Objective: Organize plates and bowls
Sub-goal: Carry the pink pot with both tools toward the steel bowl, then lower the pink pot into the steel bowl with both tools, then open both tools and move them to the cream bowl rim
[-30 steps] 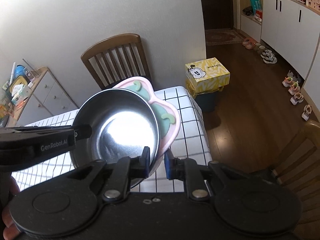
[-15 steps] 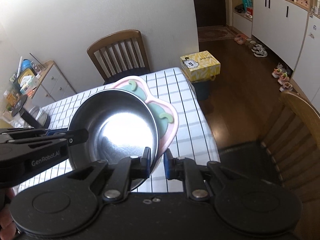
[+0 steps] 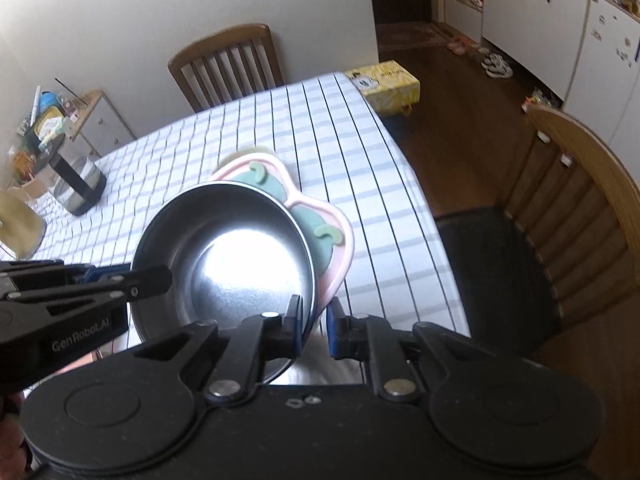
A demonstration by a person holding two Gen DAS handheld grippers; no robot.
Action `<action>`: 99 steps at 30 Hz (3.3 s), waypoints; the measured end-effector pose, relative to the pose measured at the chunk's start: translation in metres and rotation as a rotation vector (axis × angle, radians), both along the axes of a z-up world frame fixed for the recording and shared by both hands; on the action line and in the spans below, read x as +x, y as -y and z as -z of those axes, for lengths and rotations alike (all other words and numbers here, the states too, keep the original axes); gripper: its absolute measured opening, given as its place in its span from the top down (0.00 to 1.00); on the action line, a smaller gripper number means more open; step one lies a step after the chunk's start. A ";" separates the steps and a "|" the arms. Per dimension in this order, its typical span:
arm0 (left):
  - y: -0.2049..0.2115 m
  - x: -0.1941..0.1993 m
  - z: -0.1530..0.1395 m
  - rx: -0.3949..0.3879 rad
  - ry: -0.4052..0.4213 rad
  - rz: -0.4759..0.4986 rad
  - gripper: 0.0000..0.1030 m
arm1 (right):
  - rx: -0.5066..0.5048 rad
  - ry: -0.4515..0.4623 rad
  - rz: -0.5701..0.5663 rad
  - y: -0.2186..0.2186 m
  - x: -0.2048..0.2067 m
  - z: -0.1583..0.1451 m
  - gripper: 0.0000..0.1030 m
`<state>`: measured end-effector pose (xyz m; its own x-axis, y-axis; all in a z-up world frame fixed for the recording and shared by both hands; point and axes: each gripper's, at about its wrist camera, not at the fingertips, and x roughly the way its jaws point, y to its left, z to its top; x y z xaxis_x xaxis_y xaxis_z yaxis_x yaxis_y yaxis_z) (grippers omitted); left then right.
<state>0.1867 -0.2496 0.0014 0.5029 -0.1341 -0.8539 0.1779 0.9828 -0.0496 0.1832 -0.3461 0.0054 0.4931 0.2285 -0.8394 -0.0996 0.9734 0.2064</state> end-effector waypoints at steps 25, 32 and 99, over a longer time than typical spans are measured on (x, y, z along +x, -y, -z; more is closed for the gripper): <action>0.000 -0.034 0.082 -0.008 -0.173 0.043 0.89 | 0.008 -0.201 0.070 0.001 -0.055 0.098 0.89; 0.005 -0.024 0.093 0.003 -0.153 0.064 0.89 | 0.010 -0.197 0.084 0.004 -0.051 0.105 0.88; -0.042 0.087 -0.007 -0.092 0.211 -0.194 0.26 | -0.048 0.212 -0.295 -0.010 0.077 -0.016 0.23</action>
